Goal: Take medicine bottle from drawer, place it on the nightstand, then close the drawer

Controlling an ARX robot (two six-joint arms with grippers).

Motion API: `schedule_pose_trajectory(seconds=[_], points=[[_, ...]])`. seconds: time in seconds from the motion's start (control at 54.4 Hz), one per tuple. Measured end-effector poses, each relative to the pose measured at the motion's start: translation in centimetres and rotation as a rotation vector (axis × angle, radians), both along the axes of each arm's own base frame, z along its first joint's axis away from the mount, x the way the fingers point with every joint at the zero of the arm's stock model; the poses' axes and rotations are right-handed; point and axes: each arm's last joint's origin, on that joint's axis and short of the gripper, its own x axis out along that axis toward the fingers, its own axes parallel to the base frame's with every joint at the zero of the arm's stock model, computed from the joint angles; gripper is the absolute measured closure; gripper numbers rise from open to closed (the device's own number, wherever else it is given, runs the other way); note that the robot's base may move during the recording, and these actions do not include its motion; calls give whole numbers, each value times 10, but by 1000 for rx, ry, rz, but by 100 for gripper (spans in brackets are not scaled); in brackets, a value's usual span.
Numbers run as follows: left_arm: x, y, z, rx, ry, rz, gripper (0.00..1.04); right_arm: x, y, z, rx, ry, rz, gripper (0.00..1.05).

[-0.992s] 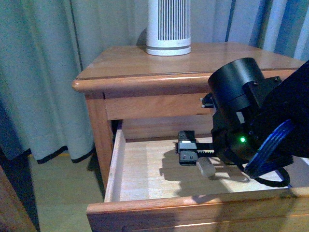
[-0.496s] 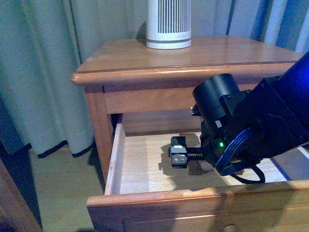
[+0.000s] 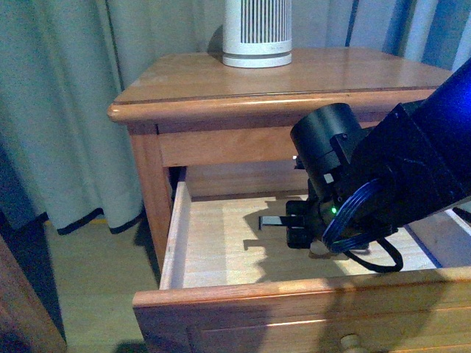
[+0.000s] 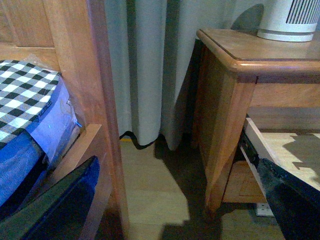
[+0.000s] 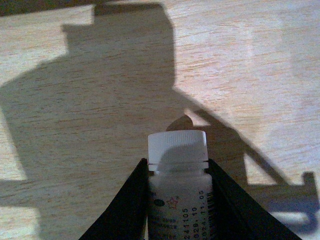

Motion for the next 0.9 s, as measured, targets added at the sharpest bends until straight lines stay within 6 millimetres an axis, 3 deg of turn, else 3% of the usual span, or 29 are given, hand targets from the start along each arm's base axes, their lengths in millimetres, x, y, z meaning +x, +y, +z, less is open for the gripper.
schedule_pose_trajectory(seconds=[0.202, 0.441, 0.588, 0.735, 0.9], points=[[0, 0, 0, 0, 0, 0, 7, -12, -1, 56, 80, -42, -61, 74], [0, 0, 0, 0, 0, 0, 7, -55, -4, 111, 173, -24, -97, 74], [0, 0, 0, 0, 0, 0, 7, -71, -15, 149, 209, -77, -105, 74], [0, 0, 0, 0, 0, 0, 7, -65, -40, 195, 208, -215, -146, 74], [0, 0, 0, 0, 0, 0, 7, -32, -77, 242, 155, -388, -185, 74]])
